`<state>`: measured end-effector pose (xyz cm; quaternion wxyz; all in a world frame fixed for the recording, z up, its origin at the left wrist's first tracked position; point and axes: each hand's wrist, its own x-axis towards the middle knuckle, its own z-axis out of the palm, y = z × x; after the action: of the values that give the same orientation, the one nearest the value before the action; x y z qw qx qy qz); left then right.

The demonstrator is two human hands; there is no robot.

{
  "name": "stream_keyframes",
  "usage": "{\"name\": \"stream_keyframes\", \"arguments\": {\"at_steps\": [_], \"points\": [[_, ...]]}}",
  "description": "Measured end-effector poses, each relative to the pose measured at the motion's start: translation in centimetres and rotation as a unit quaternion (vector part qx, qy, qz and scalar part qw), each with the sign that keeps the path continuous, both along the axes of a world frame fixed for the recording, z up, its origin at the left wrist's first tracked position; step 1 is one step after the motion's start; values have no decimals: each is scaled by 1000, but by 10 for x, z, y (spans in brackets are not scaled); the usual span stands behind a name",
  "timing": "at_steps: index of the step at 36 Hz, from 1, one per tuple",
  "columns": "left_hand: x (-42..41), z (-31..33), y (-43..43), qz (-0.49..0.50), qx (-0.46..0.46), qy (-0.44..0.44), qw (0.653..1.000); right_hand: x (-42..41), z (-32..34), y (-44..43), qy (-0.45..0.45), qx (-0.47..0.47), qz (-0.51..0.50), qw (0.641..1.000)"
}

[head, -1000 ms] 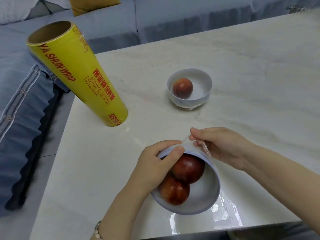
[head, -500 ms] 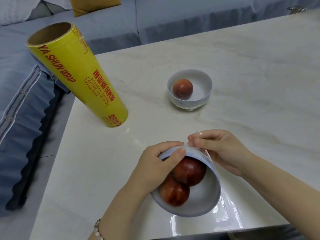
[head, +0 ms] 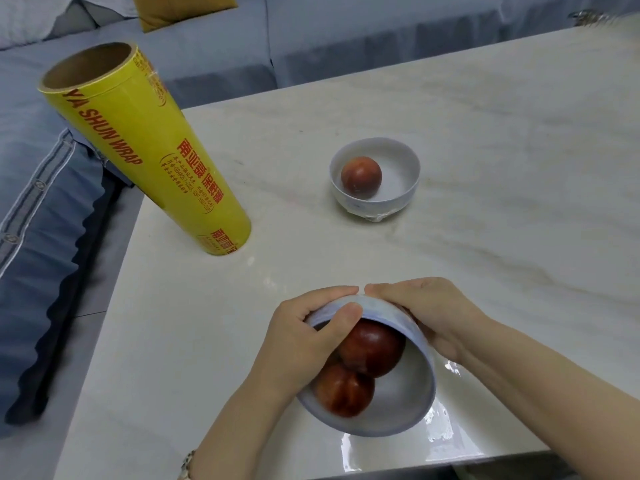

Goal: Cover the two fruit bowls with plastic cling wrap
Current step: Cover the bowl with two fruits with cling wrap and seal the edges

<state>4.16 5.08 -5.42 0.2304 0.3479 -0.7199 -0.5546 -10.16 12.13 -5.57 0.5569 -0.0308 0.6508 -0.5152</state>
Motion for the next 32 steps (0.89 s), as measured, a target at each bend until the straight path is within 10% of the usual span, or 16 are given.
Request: {"name": "stream_keyframes", "arguments": {"at_steps": [10,22,32], "points": [[2,1,1,-23,0,2,1000,-5,-4,7,42,-20,39,998],[2,-1,-1,0,5,-12,1000,-29,22,32,335,-164,45,927],[1,-3,-4,28,22,-5,999,7,19,39,384,-166,236,877]]}}
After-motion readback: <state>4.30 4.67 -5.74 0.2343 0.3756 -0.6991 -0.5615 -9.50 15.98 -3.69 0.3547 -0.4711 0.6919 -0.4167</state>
